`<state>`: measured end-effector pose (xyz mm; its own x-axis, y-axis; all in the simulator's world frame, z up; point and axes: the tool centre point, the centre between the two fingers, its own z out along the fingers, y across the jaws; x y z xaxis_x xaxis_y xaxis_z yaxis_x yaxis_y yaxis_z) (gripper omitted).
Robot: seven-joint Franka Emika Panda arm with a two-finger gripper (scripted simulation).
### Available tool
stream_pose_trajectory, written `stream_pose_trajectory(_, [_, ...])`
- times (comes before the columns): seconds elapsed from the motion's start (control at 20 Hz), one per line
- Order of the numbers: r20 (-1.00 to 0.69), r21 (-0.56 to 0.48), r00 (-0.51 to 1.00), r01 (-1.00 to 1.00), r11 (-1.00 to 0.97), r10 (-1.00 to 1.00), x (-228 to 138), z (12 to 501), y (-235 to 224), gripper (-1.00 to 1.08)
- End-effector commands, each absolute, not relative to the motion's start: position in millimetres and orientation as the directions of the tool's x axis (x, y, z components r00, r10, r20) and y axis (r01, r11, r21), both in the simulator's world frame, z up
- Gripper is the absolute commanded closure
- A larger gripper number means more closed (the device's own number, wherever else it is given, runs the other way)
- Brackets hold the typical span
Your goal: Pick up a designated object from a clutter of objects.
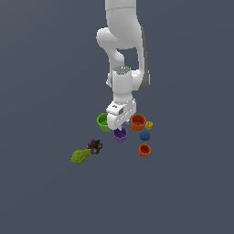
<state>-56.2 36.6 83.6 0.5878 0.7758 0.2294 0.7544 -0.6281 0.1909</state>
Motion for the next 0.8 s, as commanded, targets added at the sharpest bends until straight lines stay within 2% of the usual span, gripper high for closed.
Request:
stream_pose_trajectory(0.0, [0.229, 0.191, 0.587, 0.755, -0.627, 0.776, -54.5, 76.1, 36.8, -0.2])
stream_pose_trajectory(0.3, [0.23, 0.191, 0.586, 0.755, -0.627, 0.777, -51.9, 69.4, 37.8, -0.2])
stream_pose_trajectory(0.35, [0.23, 0.191, 0.586, 0.755, -0.627, 0.777, -51.9, 69.4, 37.8, 1.08])
stream_pose_trajectory(0.75, [0.23, 0.191, 0.586, 0.755, -0.627, 0.777, -51.9, 69.4, 37.8, 1.08])
